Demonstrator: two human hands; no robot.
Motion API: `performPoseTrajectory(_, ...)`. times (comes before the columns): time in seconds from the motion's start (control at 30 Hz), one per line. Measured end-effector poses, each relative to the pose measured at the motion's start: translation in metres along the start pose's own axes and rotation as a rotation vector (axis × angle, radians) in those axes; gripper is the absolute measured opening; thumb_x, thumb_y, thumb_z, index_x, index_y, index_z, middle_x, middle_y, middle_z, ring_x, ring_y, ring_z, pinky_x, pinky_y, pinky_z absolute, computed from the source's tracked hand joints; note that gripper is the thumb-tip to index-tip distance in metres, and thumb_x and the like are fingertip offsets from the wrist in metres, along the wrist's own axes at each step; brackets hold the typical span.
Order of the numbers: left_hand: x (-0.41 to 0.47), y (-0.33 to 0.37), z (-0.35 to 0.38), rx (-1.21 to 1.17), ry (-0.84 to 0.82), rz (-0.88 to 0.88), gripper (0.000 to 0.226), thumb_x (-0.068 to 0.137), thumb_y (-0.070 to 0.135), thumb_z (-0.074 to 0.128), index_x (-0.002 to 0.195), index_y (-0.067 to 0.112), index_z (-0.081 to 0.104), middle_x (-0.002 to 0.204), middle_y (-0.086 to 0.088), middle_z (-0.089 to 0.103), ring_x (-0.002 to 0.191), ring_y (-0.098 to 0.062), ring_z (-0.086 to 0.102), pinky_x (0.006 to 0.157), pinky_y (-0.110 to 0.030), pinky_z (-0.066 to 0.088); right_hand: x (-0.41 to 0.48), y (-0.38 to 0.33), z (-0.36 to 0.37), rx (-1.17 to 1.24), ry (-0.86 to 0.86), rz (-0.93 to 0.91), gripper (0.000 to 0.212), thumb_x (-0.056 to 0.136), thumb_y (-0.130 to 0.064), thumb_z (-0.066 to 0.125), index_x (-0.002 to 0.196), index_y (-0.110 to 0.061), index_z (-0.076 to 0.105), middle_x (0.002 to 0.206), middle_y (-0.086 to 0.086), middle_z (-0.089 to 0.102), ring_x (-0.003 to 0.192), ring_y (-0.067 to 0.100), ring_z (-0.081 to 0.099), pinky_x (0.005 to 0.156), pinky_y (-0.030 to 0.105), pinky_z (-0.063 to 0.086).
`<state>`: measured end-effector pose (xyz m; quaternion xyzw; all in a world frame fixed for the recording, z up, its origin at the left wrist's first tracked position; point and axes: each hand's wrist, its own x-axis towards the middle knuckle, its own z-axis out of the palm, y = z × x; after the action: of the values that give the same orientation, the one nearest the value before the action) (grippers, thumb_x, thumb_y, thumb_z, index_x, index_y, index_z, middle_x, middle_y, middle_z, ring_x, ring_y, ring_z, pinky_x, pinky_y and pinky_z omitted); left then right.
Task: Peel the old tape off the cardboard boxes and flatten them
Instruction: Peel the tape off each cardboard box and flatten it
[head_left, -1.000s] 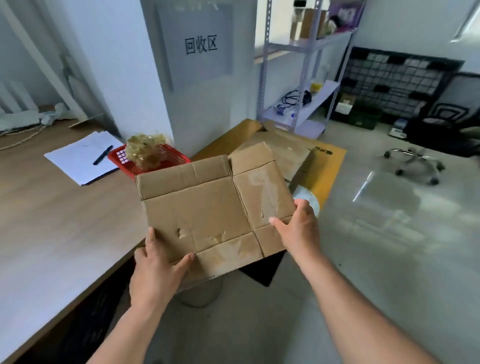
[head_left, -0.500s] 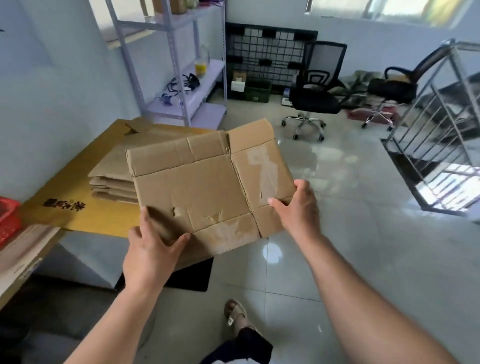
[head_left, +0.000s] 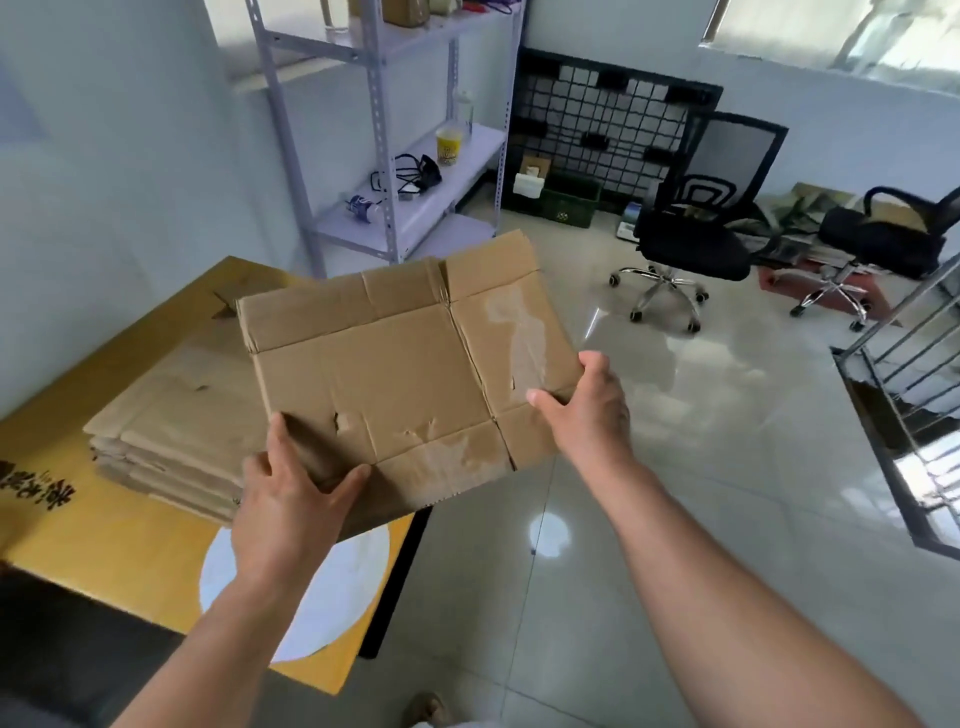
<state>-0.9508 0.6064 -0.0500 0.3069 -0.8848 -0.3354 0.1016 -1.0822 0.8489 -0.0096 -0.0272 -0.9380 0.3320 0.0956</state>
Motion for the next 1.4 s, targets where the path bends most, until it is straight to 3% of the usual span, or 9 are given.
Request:
performPoseTrajectory(0.07,0.01,0.005,-0.003,-0.002,0.018,-0.022,0.102,0.073,0.06,0.07,0.15,0.029,0.01,0.127,-0.014,0.039,0.095,-0.039,0.058,0.076,-0.043,0.053,0.019,-0.008,0.011,0.008,-0.032,-0.02,0.07,0.077,-0.037,0.074,0.13,-0.008,0.038,0.128,0.012,0.05,0.12,0.031,0.045,0.097,0.036,0.036)
performPoseTrajectory(0.37,0.04,-0.011,-0.014,0.051,0.21,-0.286,0.104,0.074,0.061,0.068,0.151,0.026,0.007,0.136,-0.019,0.039,0.116,-0.039,0.049,0.082,-0.043,0.049,0.089,-0.074,0.094,0.042,-0.295,-0.257,0.071,0.078,-0.04,0.072,0.132,-0.01,0.037,0.13,0.011,0.049,0.12,0.029,0.046,0.095,0.035,0.038)
performPoseTrajectory(0.6,0.059,-0.005,0.0,0.104,0.36,-0.577,0.099,0.074,0.064,0.065,0.148,0.032,0.006,0.125,-0.014,0.04,0.103,-0.036,0.055,0.06,-0.034,0.038,0.14,-0.119,0.16,0.08,-0.524,-0.503,0.068,0.081,-0.04,0.07,0.13,-0.008,0.036,0.128,0.011,0.048,0.118,0.03,0.046,0.097,0.039,0.041)
performPoseTrajectory(0.83,0.095,0.023,0.01,0.11,0.436,-0.747,0.102,0.075,0.061,0.067,0.15,0.026,0.007,0.126,-0.016,0.039,0.105,-0.039,0.054,0.079,-0.043,0.047,0.204,-0.157,0.201,0.013,-0.638,-0.732,0.073,0.079,-0.05,0.067,0.132,-0.008,0.038,0.127,0.01,0.051,0.117,0.028,0.049,0.093,0.04,0.046)
performPoseTrajectory(0.97,0.109,0.028,0.006,0.147,0.495,-0.791,0.102,0.074,0.061,0.069,0.15,0.025,0.01,0.123,-0.015,0.04,0.104,-0.037,0.054,0.074,-0.039,0.043,0.219,-0.175,0.219,-0.06,-0.673,-0.846,0.07,0.079,-0.057,0.064,0.124,-0.008,0.042,0.12,0.01,0.055,0.113,0.029,0.052,0.088,0.044,0.05)
performPoseTrajectory(1.07,0.111,0.02,0.002,0.172,0.492,-0.85,0.103,0.075,0.061,0.068,0.151,0.026,0.008,0.128,-0.014,0.038,0.105,-0.035,0.053,0.071,-0.035,0.039,0.217,-0.183,0.232,-0.091,-0.734,-0.891,0.07,0.08,-0.057,0.062,0.125,-0.007,0.042,0.122,0.011,0.055,0.114,0.031,0.052,0.088,0.043,0.049)
performPoseTrajectory(1.27,0.099,-0.006,0.011,0.118,0.414,-0.915,0.103,0.073,0.064,0.067,0.15,0.036,0.004,0.131,-0.009,0.035,0.099,-0.027,0.051,0.07,-0.033,0.04,0.207,-0.165,0.25,-0.242,-0.773,-0.925,0.066,0.082,-0.061,0.057,0.121,-0.009,0.043,0.115,0.009,0.058,0.107,0.03,0.056,0.072,0.036,0.046)
performPoseTrajectory(1.4,0.09,-0.016,0.035,0.127,0.275,-0.911,0.106,0.074,0.067,0.064,0.15,0.034,-0.002,0.131,-0.004,0.034,0.108,-0.027,0.053,0.068,-0.033,0.044,0.213,-0.147,0.258,-0.439,-0.841,-0.932,0.072,0.082,-0.065,0.053,0.126,-0.009,0.041,0.121,0.009,0.053,0.111,0.028,0.052,0.08,0.038,0.048)
